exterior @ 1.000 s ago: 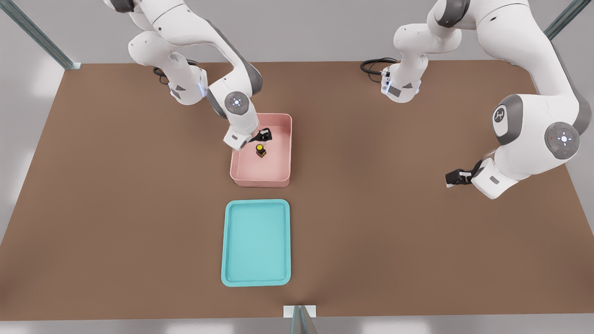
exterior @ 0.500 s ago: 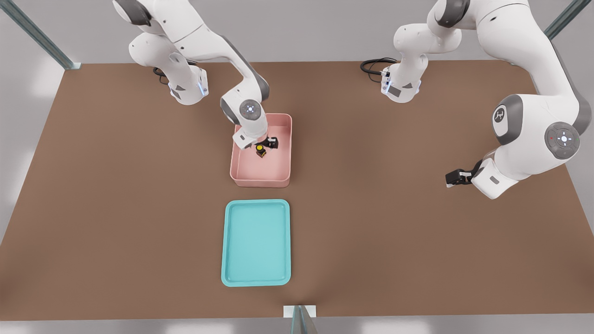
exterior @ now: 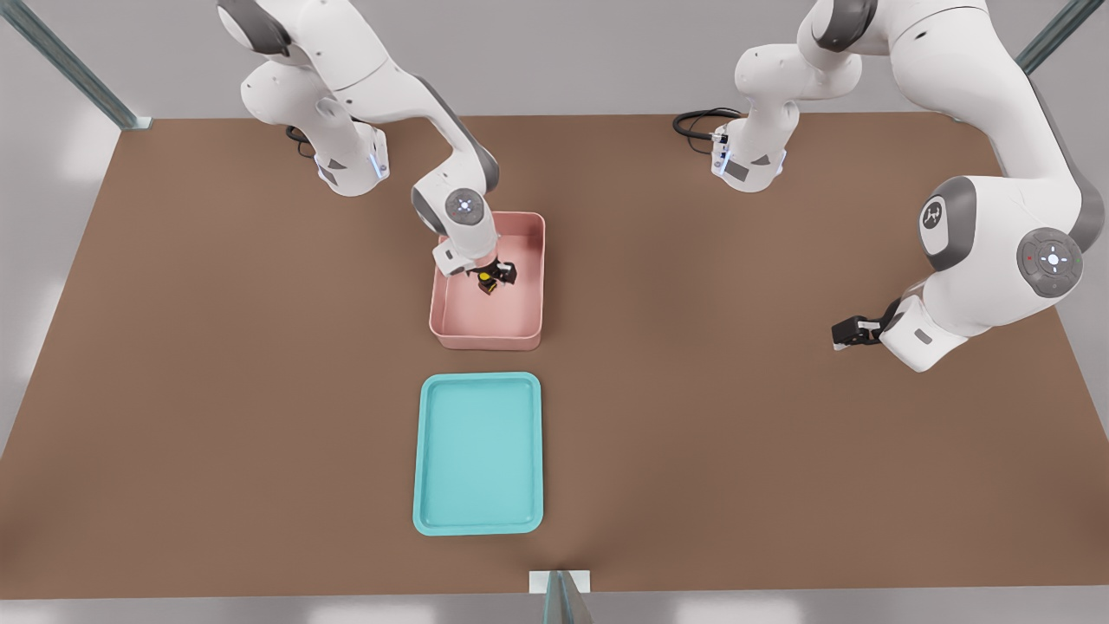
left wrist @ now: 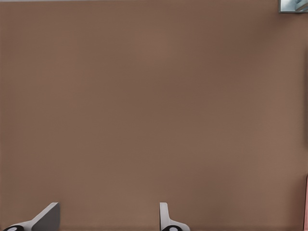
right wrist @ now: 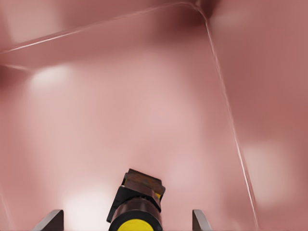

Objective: The left arm remains still, and the right arm places the button from the box into the tray

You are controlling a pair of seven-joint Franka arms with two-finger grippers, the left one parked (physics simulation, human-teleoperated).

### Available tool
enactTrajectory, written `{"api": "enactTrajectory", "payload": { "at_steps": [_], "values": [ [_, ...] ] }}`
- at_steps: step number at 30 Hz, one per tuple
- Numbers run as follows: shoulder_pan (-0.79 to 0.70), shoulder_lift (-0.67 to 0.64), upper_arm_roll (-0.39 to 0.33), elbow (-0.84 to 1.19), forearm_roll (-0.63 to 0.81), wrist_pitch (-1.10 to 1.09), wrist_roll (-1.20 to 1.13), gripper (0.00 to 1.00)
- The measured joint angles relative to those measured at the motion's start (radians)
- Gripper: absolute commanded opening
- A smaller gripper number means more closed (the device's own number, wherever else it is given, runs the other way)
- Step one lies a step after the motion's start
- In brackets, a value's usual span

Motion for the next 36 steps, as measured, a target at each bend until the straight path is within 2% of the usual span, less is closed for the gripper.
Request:
{"api": "enactTrajectory", "payload": {
  "at_steps": [5, 11, 13, 17, 23, 28, 33, 36],
  "values": [
    [0.0, -0.009, 0.0, -0.024, 0.0, 0.015, 0.03, 0.99],
    [-0.001, -0.008, 0.0, -0.031, 0.001, 0.023, 0.057, 0.71],
    [-0.001, -0.006, 0.0, -0.031, 0.001, 0.025, 0.064, 0.58],
    [0.0, -0.004, -0.001, -0.03, 0.003, 0.028, 0.076, 0.44],
    [-0.003, -0.036, -0.003, -0.027, 0.006, 0.026, 0.087, 0.42],
    [-0.007, -0.127, -0.011, 0.002, 0.007, -0.02, 0.094, 0.43],
    [-0.015, -0.16, -0.086, 0.192, -0.01, -0.134, 0.098, 0.43],
    [-0.1, -0.096, -0.1, 0.358, -0.044, -0.201, 0.098, 0.43]
  ]
}}
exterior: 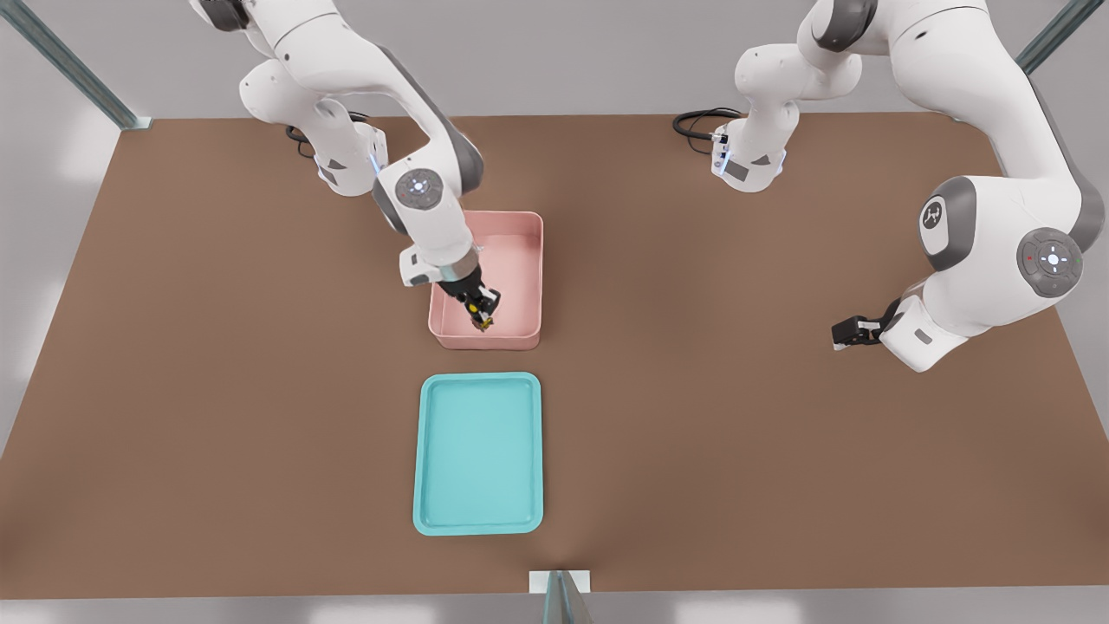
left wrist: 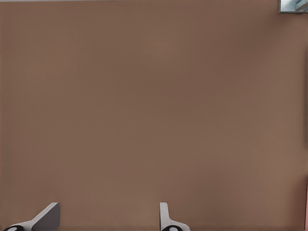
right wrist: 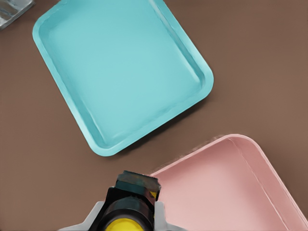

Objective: The left arm remains still, and the right arm places the button from the box into the tray

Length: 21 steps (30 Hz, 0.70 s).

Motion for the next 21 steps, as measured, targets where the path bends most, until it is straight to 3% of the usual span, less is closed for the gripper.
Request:
{"api": "enactTrajectory", "payload": {
  "at_steps": [12, 21],
  "values": [
    [-0.13, 0.48, 0.001, 0.622, -0.024, -0.166, -0.011, 0.43],
    [-0.111, 0.619, 0.01, 0.789, -0.015, -0.195, 0.001, 0.43]
  ]
}}
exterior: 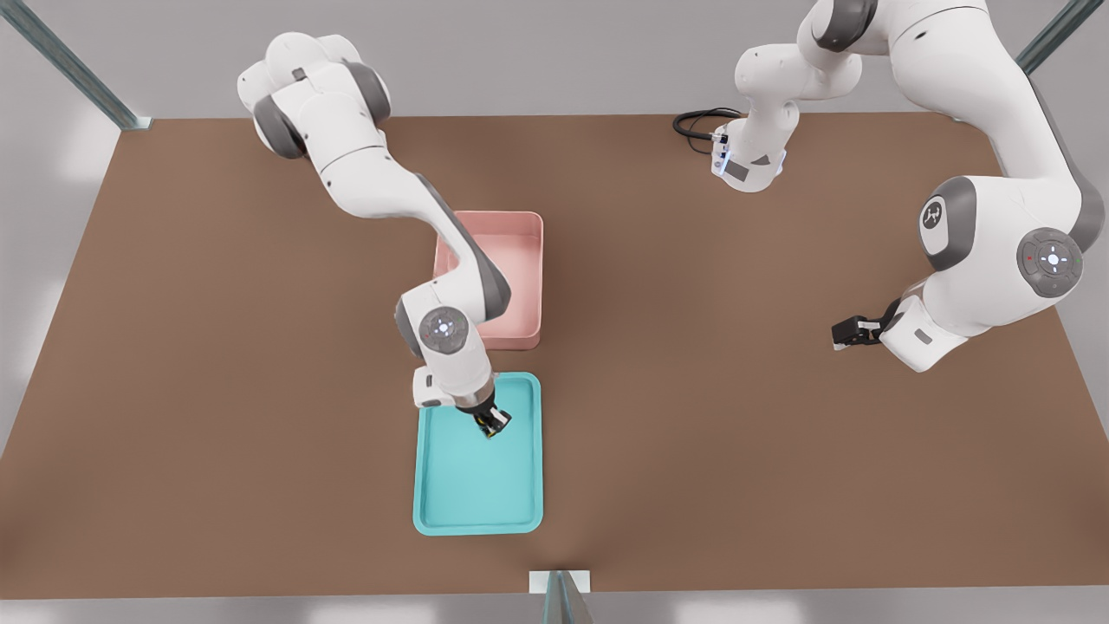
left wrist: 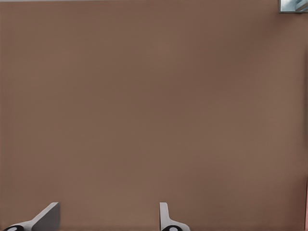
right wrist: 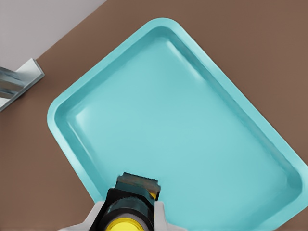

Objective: The left arm remains still, and the right arm places the button from the box into the tray

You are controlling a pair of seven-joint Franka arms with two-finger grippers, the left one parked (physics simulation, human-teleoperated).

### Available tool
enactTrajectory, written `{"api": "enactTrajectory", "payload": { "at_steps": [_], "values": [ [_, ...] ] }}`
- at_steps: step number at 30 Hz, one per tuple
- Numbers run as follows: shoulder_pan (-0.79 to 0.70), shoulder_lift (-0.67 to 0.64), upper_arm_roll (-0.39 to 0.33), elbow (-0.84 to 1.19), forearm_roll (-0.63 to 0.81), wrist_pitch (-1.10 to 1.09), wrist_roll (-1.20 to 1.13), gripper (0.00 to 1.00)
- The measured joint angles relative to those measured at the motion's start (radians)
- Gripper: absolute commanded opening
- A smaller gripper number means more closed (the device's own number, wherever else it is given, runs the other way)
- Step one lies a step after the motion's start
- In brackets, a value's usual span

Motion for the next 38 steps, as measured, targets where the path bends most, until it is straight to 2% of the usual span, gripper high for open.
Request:
{"api": "enactTrajectory", "payload": {
  "at_steps": [7, 12, 14, 17, 19, 22, 23, 24, 26, 31, 32, 33, 34, 36, 38],
  "values": [
    [0.016, 0.063, 0.001, -0.001, 0.001, 0.03, 0.012, 0.43],
    [0.016, 0.077, 0.001, -0.005, 0.0, 0.042, 0.019, 0.49],
    [0.016, 0.078, 0.001, -0.006, 0.0, 0.044, 0.021, 1.0],
    [0.014, 0.051, 0.001, -0.005, -0.004, 0.037, 0.024, 1.0],
    [-0.026, -0.085, -0.008, -0.002, -0.01, -0.048, 0.011, 1.0],
    [-0.23, -0.274, -0.007, -0.091, -0.004, -0.214, -0.088, 1.0],
    [-0.269, -0.352, -0.049, -0.181, 0.008, -0.251, -0.14, 1.0],
    [-0.286, -0.416, -0.125, -0.256, 0.02, -0.283, -0.198, 1.0],
    [-0.339, -0.477, -0.221, -0.309, 0.039, -0.351, -0.305, 1.0],
    [-0.347, -0.497, -0.241, -0.323, 0.058, -0.457, -0.53, 1.0],
    [-0.394, -0.521, -0.203, -0.35, 0.059, -0.469, -0.569, 1.0],
    [-0.493, -0.541, -0.109, -0.375, 0.057, -0.477, -0.605, 1.0],
    [-0.552, -0.55, -0.052, -0.385, 0.055, -0.484, -0.639, 1.0],
    [-0.594, -0.553, -0.007, -0.387, 0.05, -0.494, -0.701, 1.0],
    [-0.6, -0.549, 0.007, -0.388, 0.044, -0.502, -0.757, 1.0]
  ]
}}
